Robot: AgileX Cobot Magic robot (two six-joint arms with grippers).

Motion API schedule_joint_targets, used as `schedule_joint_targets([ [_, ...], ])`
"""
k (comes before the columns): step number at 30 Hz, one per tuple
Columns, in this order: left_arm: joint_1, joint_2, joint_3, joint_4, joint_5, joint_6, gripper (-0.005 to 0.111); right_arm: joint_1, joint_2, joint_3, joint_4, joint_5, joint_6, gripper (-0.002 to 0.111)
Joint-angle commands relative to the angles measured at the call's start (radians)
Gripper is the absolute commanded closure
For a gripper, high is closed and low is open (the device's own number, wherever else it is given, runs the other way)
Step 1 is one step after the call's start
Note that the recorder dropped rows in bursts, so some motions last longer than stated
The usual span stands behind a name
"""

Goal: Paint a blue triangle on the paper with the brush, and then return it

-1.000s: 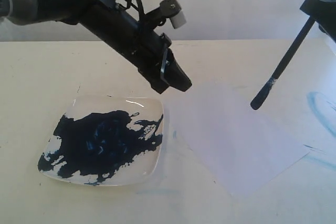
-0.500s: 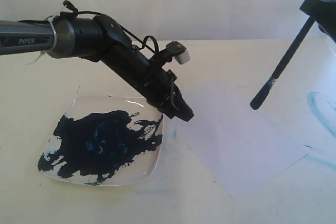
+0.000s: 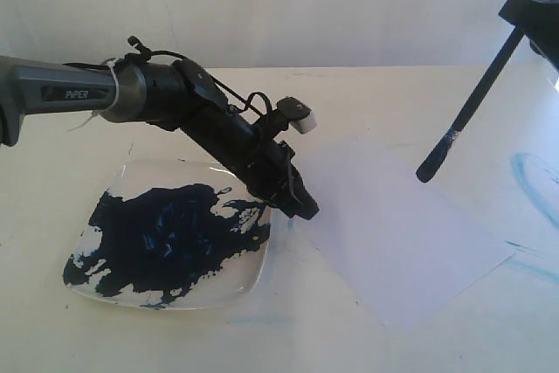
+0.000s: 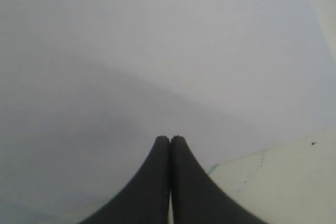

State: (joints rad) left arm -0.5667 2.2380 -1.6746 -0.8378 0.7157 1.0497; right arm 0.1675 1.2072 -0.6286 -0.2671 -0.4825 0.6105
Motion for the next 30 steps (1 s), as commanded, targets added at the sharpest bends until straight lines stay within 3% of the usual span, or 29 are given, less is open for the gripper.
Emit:
schedule_joint_targets([
  [1, -0.004, 0.002, -0.003, -0.021, -0.032, -0.006, 0.107, -0.008, 0.003, 0.002, 0.001, -0.019, -0.006, 0.108],
  [9, -0.029, 0.002, -0.007, -0.002, -0.068, 0.026, 0.107, -0.008, 0.037, 0.002, 0.001, -0.02, -0.006, 0.108],
  [12, -0.085, 0.002, -0.069, 0.168, -0.068, -0.02, 0.107, -0.008, 0.045, 0.002, 0.001, -0.027, -0.006, 0.108],
  [16, -0.104, 0.002, -0.112, 0.336, -0.068, -0.119, 0.107, -0.008, 0.045, 0.002, 0.001, -0.029, -0.006, 0.108],
  [30, -0.104, 0.02, -0.112, 0.319, -0.071, -0.135, 0.107, -0.008, 0.045, 0.002, 0.001, -0.031, -0.001, 0.108],
])
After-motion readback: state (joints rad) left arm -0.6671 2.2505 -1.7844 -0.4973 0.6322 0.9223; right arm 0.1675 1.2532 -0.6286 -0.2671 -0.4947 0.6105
